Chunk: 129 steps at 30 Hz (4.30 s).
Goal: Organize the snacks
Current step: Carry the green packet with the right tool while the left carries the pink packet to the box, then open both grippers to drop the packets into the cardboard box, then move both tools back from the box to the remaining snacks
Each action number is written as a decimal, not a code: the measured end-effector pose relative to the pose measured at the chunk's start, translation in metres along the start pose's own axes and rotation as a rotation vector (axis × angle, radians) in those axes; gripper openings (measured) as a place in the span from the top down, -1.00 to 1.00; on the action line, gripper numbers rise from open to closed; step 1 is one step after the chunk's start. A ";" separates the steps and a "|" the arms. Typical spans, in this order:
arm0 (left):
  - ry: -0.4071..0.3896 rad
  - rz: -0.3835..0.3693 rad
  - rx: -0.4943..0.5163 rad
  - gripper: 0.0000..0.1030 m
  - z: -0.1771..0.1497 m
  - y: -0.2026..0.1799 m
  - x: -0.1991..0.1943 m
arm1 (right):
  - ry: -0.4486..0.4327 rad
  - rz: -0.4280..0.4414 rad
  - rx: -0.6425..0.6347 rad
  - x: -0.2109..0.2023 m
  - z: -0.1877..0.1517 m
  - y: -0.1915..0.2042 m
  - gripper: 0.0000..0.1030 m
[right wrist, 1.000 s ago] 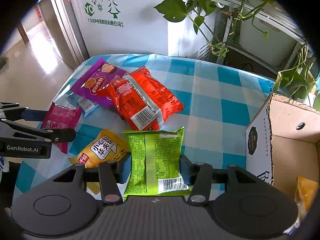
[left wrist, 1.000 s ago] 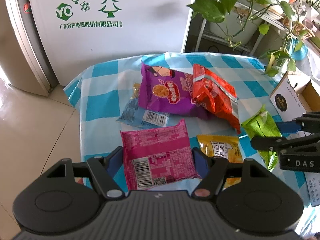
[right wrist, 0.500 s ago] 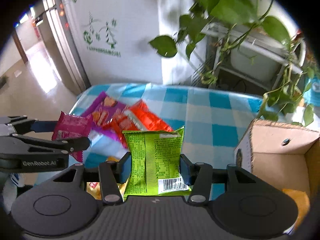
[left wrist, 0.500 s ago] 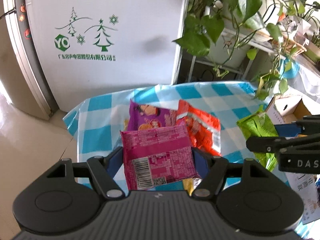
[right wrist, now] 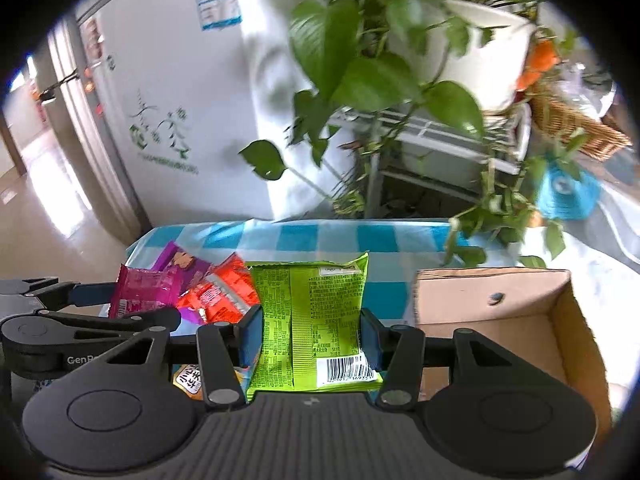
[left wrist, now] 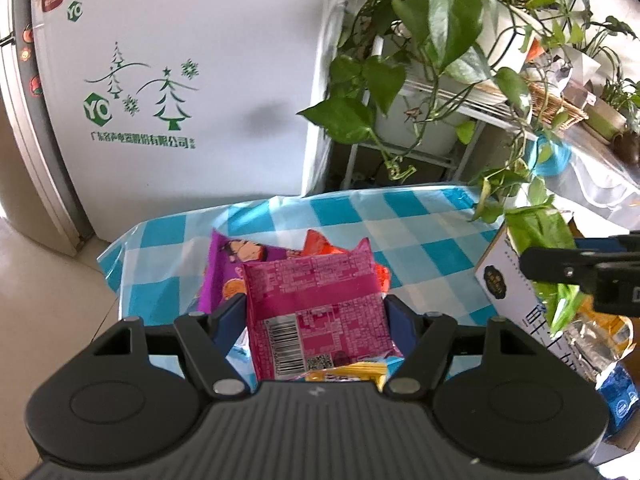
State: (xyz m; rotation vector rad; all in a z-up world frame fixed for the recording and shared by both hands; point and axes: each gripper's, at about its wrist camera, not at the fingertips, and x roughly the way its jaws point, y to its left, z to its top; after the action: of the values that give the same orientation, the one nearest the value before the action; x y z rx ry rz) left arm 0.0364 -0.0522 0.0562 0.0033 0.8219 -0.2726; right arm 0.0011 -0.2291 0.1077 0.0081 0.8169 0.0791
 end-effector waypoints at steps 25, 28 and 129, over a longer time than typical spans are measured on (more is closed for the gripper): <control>-0.065 -0.103 0.090 -0.41 0.003 -0.067 -0.008 | -0.103 -0.115 0.256 -0.053 -0.012 -0.095 -0.09; -0.049 -0.145 0.080 -0.41 0.002 -0.087 -0.002 | -0.127 -0.128 0.320 -0.061 -0.013 -0.111 -0.09; 0.037 0.132 -0.175 -0.72 0.053 0.075 0.047 | 0.076 0.100 0.324 0.045 0.002 -0.039 -0.53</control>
State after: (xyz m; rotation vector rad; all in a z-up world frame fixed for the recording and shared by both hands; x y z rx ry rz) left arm 0.1235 0.0030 0.0505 -0.1017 0.8758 -0.0753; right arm 0.0356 -0.2642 0.0749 0.3535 0.8985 0.0412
